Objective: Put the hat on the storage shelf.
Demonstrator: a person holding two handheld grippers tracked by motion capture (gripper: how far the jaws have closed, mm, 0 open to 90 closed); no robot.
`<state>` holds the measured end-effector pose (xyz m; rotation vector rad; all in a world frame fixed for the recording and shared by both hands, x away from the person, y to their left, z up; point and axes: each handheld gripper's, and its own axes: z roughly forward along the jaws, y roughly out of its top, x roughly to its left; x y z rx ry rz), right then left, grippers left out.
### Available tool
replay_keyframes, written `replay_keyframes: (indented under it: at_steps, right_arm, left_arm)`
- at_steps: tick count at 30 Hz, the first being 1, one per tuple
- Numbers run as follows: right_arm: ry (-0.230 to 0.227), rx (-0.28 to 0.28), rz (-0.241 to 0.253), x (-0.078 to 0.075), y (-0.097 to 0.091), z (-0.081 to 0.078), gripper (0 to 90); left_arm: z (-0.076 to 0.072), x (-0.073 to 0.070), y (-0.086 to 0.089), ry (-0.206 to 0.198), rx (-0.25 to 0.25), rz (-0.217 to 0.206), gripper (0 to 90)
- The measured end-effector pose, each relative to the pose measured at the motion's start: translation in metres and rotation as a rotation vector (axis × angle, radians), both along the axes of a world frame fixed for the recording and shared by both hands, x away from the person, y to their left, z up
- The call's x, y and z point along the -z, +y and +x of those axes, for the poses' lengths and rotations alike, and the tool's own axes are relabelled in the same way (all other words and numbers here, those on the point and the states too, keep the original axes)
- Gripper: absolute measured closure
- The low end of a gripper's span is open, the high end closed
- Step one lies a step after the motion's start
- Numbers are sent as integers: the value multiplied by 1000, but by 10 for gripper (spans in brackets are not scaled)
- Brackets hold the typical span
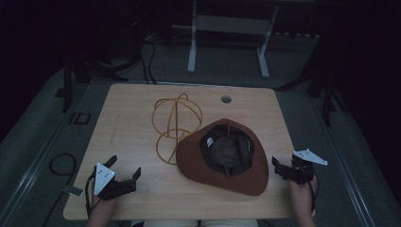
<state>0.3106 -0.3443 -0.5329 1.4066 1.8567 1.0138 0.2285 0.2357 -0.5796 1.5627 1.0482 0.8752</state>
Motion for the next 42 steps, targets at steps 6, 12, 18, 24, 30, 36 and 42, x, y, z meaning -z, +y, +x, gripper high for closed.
replay_keyframes:
  at_steps: [6,12,18,24,30,36,42]
  right_arm:
    - [-39,-26,-20,-18,20,5,132]
    - [-33,-48,-38,-30,37,15,135]
    - [-31,-90,-36,-39,55,27,138]
    - [-21,-125,-33,-46,73,40,138]
    - [61,-230,50,-46,84,58,179]
    - [67,-219,24,-43,97,71,201]
    - [145,-203,-15,-31,110,89,135]
  left_arm:
    - [-1,0,-6,-9,18,42,24]
    - [-3,-2,-11,-16,35,37,24]
    - [-3,-2,-17,-11,59,56,24]
    - [-3,-1,-17,0,71,55,24]
    - [-3,-2,-17,-3,76,52,24]
    - [-3,-2,-16,0,79,50,24]
    - [-2,-1,-17,10,83,55,24]
